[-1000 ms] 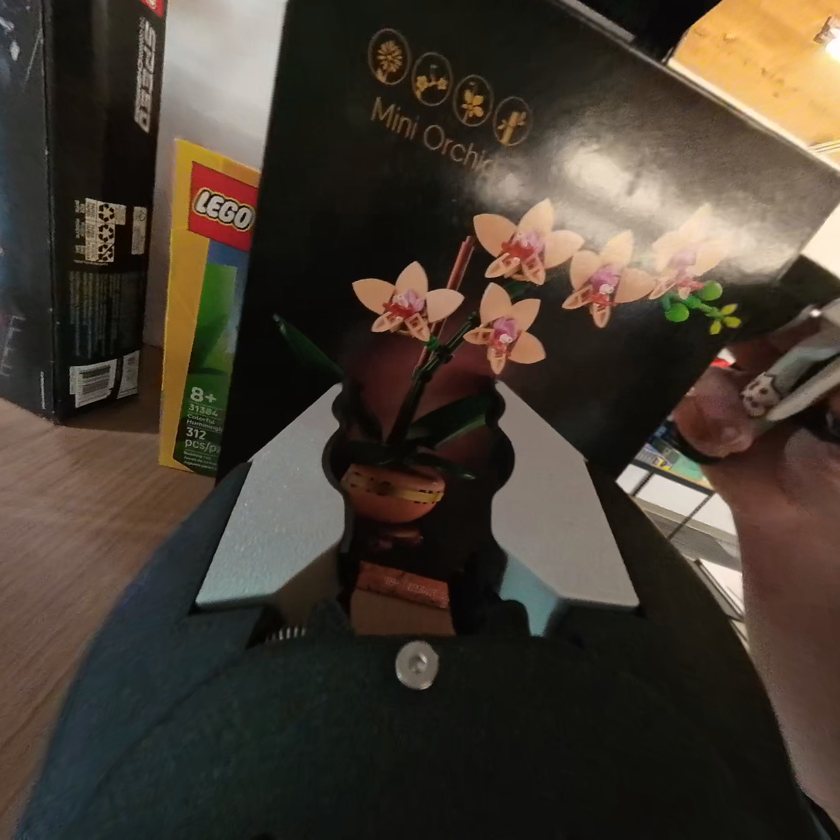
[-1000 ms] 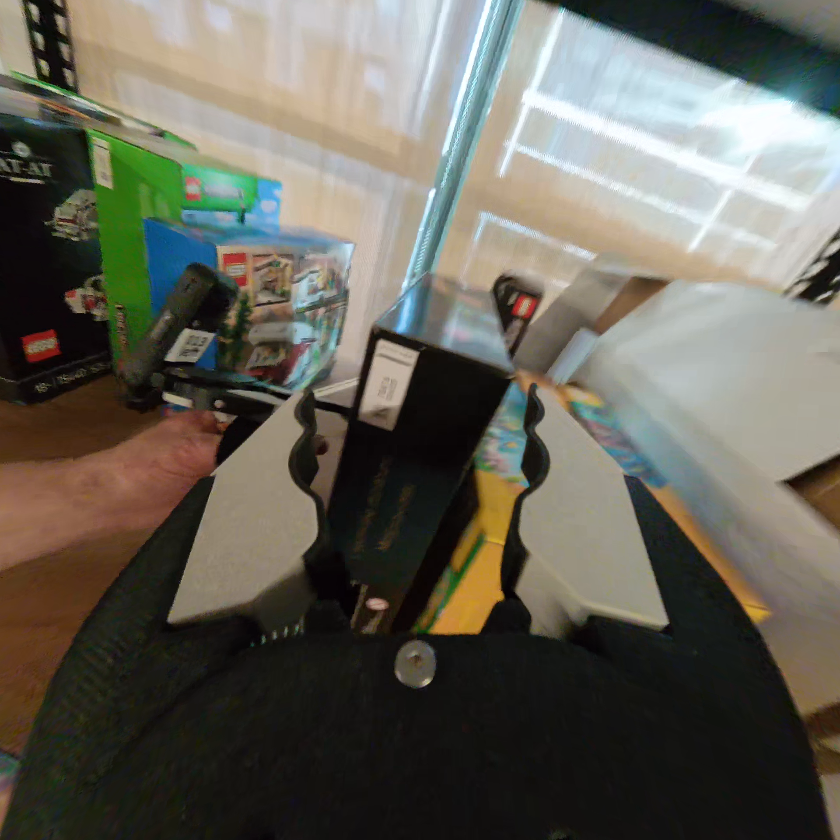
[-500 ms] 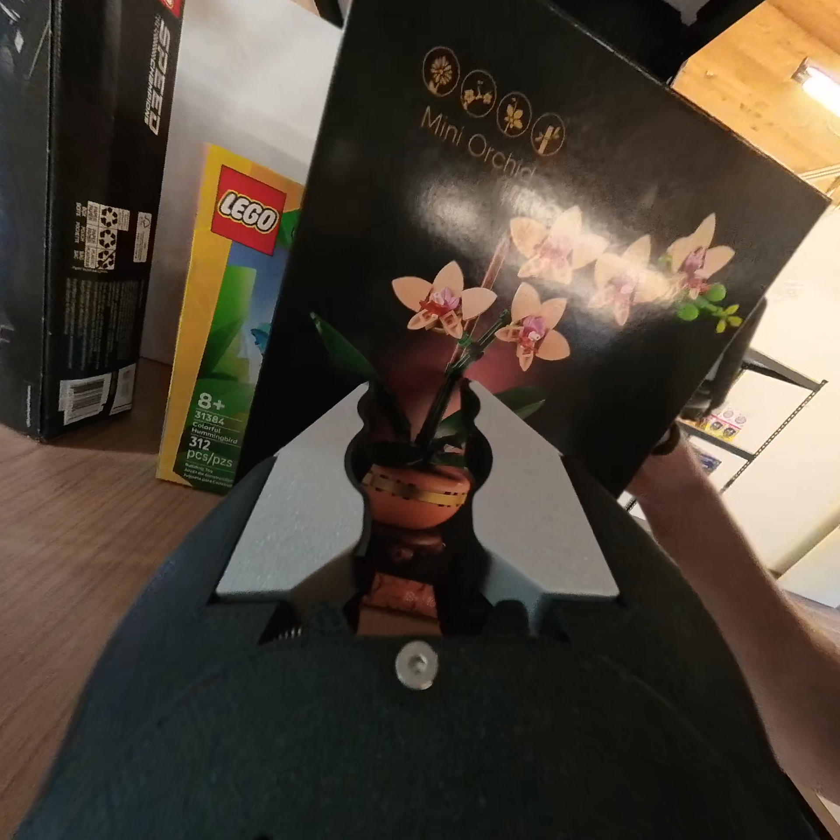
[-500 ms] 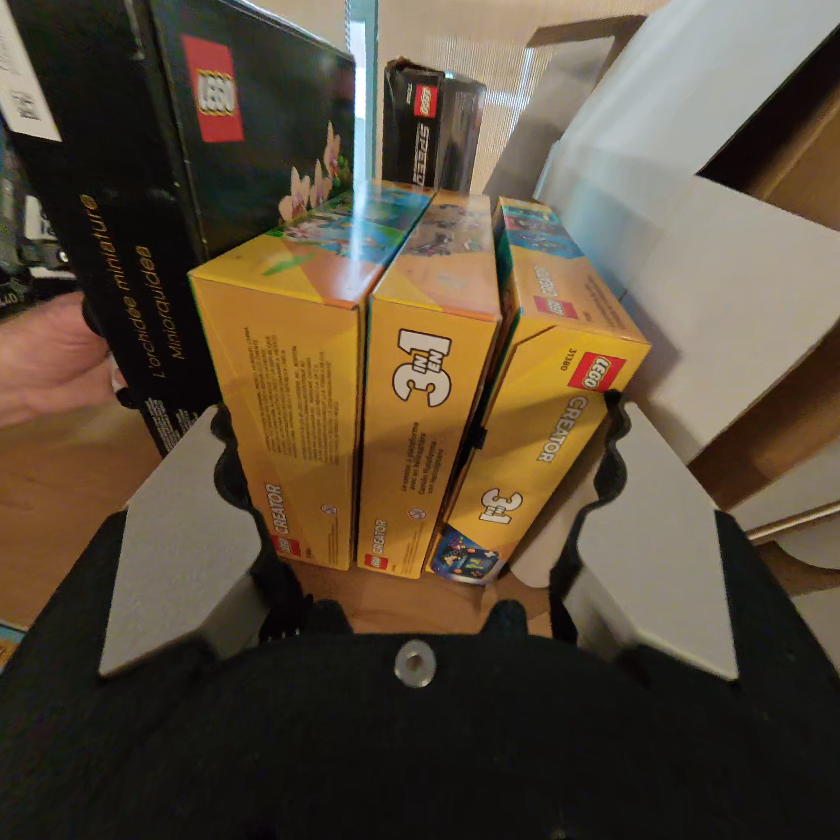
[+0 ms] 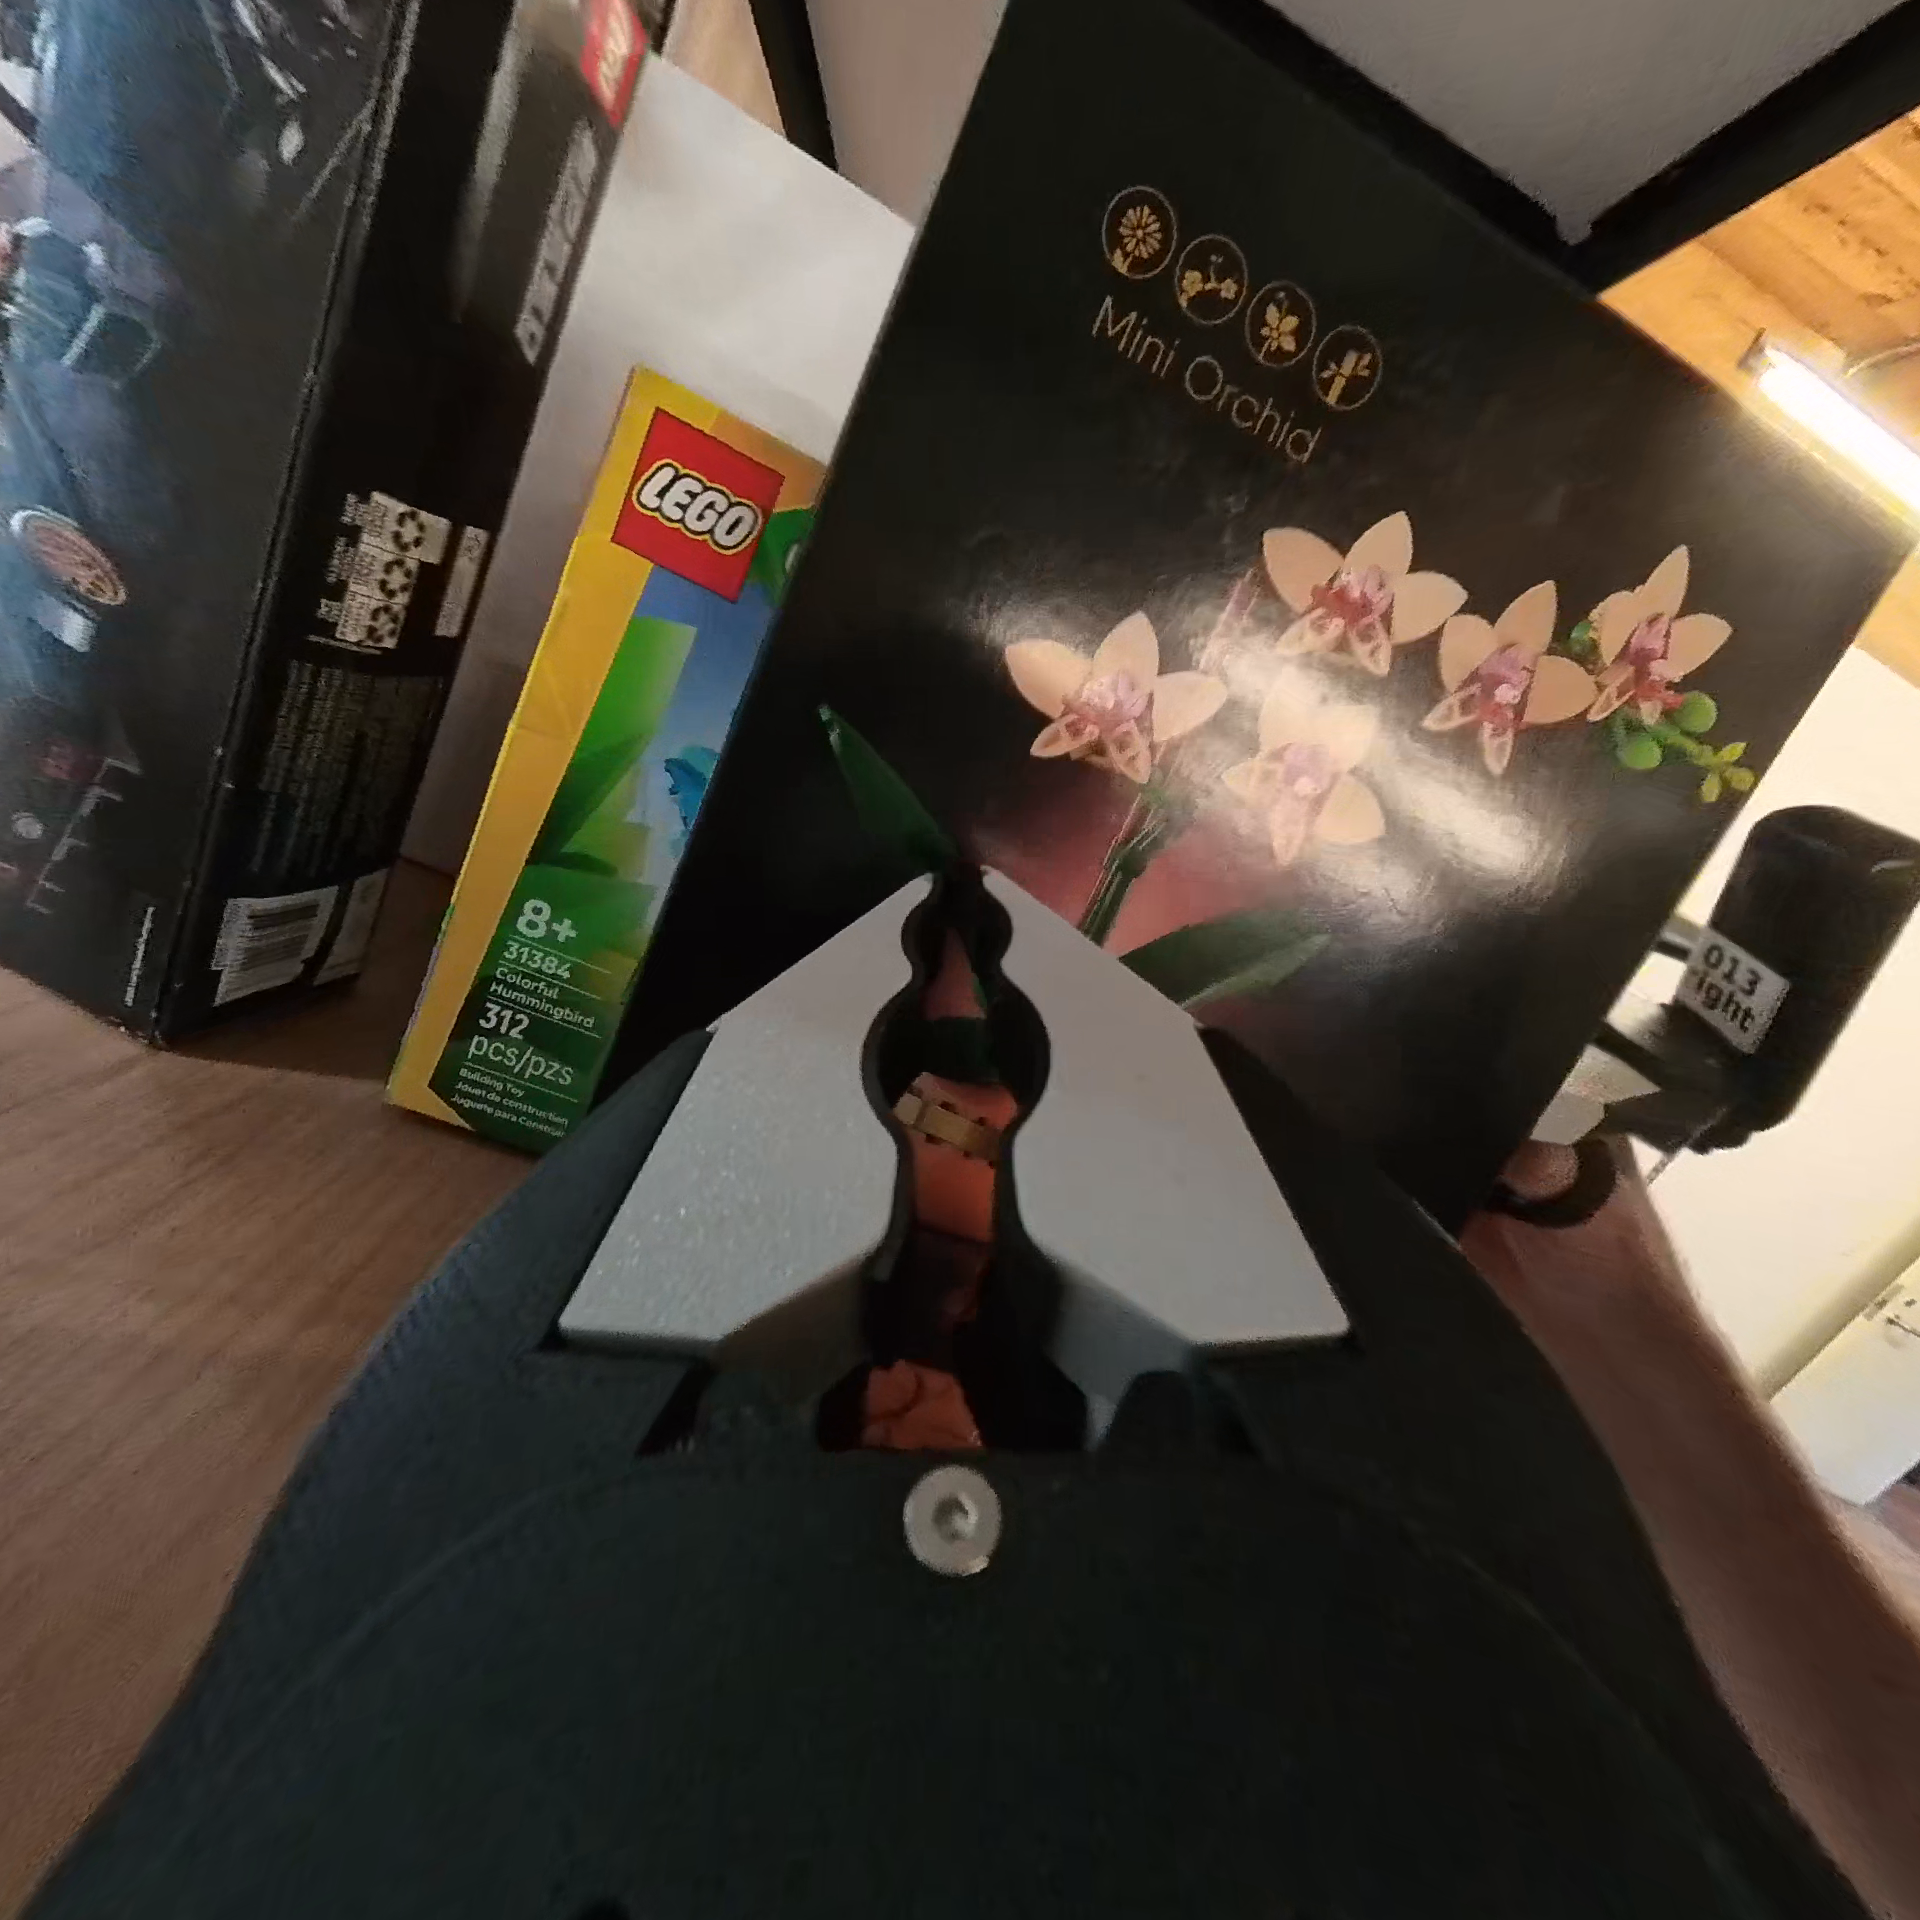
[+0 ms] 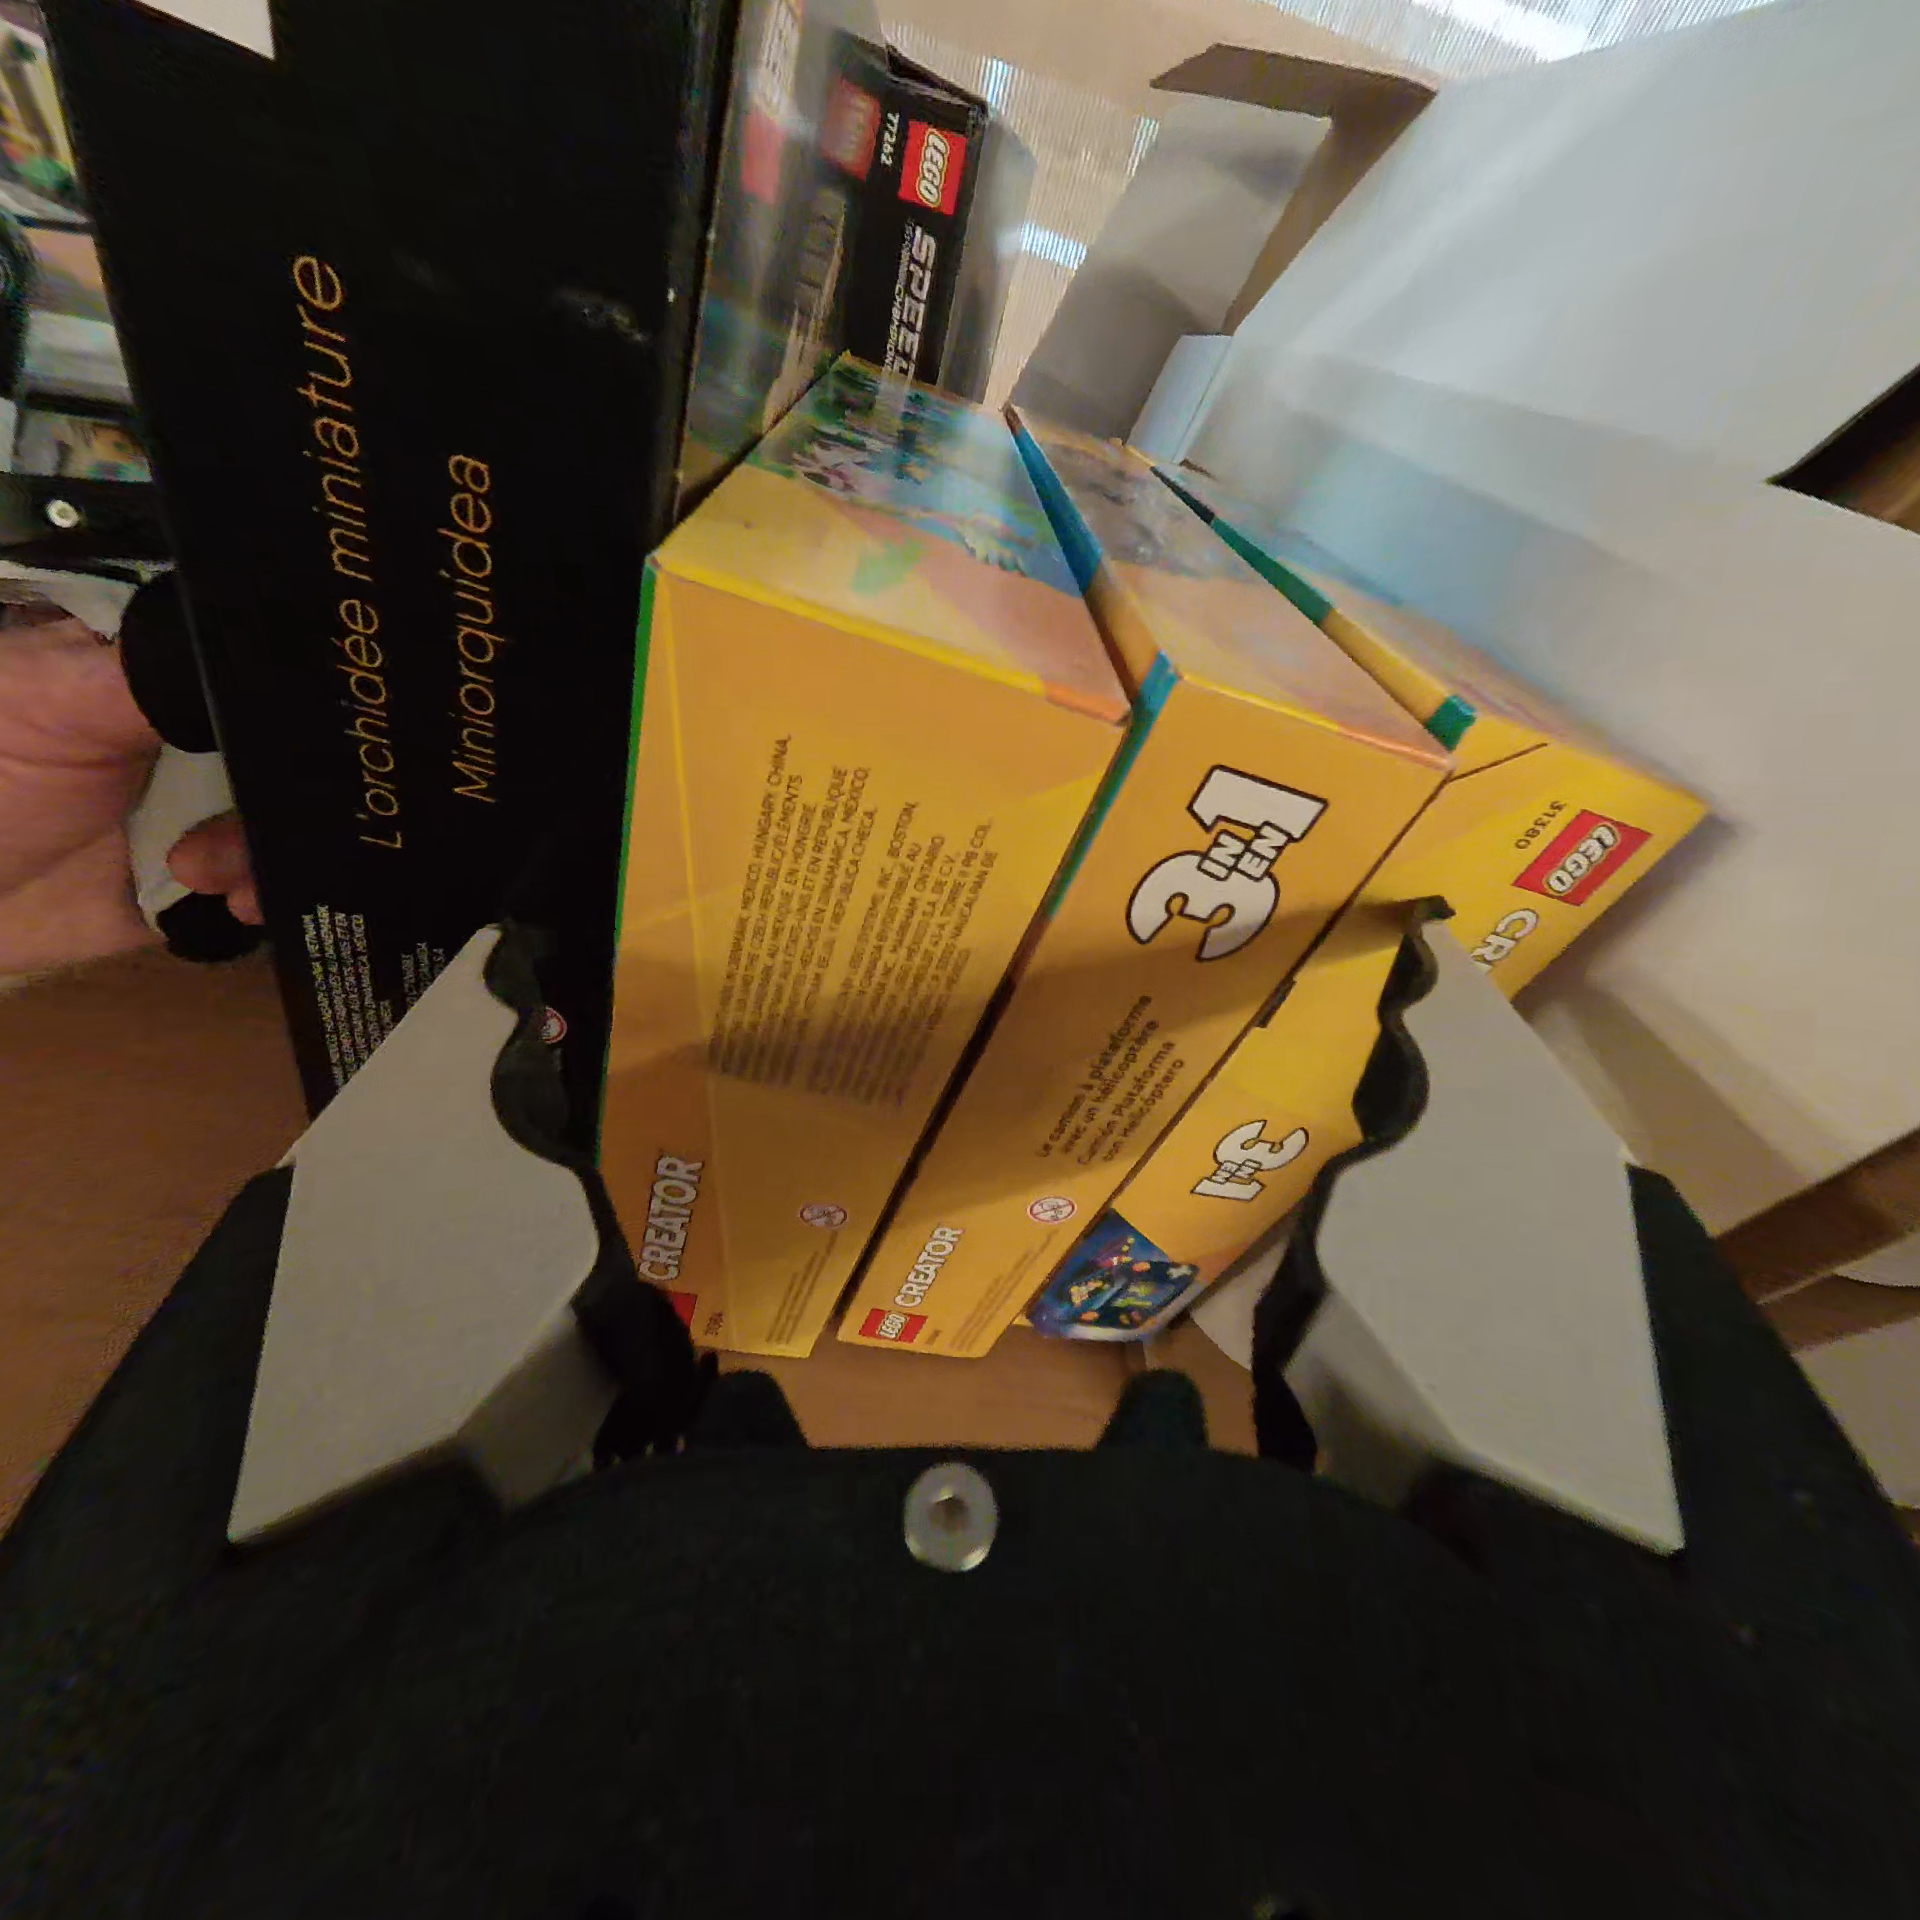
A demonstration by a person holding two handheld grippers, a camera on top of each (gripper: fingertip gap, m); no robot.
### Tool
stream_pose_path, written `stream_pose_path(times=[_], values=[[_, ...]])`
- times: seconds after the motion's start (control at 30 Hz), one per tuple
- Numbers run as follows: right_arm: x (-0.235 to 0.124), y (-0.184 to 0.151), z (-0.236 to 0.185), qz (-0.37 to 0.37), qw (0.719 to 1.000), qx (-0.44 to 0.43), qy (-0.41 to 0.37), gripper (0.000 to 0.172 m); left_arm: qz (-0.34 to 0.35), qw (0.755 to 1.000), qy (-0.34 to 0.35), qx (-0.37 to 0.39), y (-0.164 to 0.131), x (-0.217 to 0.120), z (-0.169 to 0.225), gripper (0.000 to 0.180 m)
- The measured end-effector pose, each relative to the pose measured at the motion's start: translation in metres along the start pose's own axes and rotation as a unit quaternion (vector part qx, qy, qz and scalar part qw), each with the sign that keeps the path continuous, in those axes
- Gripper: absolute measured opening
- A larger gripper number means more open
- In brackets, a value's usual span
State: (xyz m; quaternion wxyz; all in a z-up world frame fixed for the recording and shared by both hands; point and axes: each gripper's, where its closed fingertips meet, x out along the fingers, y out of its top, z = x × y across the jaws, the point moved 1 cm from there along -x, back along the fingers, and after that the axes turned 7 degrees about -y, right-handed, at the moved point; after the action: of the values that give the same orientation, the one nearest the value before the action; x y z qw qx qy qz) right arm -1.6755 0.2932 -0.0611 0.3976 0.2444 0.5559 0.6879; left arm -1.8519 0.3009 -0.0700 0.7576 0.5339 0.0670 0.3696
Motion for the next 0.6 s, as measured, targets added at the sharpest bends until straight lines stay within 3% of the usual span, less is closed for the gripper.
stream_pose_path(times=[0.2,0.6], values=[[-0.011,0.003,0.004,0.014,1.000,-0.005,0.009,0.139,-0.006,1.000,0.007,-0.007,0.002,-0.006,0.002,0.008],[-0.074,0.069,-0.031,0.094,0.995,-0.035,0.014,0.123,-0.030,0.997,0.071,-0.022,-0.008,-0.027,0.019,0.041]])
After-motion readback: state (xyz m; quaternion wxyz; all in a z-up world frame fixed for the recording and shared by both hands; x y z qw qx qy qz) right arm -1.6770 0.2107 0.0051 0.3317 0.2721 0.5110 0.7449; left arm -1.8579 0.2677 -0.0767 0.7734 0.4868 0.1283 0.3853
